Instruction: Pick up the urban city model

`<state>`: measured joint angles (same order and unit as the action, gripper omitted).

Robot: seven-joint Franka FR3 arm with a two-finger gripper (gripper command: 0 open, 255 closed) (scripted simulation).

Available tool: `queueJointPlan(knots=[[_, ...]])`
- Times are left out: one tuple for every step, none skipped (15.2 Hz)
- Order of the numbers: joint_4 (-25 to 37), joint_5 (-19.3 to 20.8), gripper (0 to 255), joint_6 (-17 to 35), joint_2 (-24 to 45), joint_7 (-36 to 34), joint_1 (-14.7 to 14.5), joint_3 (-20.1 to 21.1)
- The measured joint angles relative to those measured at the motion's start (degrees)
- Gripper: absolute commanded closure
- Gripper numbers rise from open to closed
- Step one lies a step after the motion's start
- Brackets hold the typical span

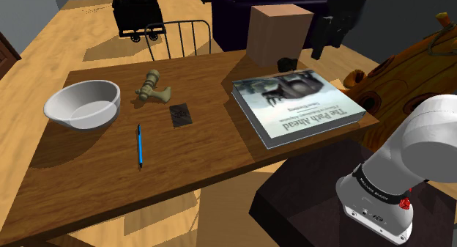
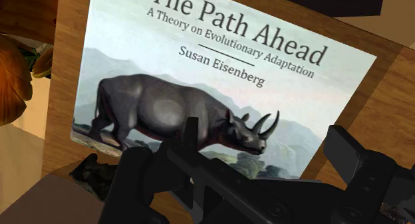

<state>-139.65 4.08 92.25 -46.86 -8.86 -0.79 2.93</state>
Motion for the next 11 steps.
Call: queueJointPlan(knots=[[0.0,0.0,0,0.0,0.0,0.0,0.0,0.0],[-0.1,-0.4,0,0.4,0.4,-0.6,-0.1,0.5],[-0.3,-1.0,0,1.7,1.5,-1.8,-0.3,1.2],[-0.2,-1.5,0,3.2,3.2,-2.8,-0.4,1.9],[-0.2,-2.1,0,4.1,4.1,-3.8,-0.5,2.6],[-0.4,-2.7,0,5.8,5.6,-5.1,-0.7,3.4],[-0.2,-3.2,0,7.2,7.3,-6.3,-0.8,4.1],[-0.1,-3.8,0,8.3,8.5,-7.6,-1.0,5.1],[0.6,-4.2,0,9.6,10.3,-8.7,-1.0,5.8],[1.3,-4.5,0,10.9,12.5,-9.8,-1.0,6.5],[1.8,-4.8,0,12.5,14.6,-11.0,-1.1,7.3]])
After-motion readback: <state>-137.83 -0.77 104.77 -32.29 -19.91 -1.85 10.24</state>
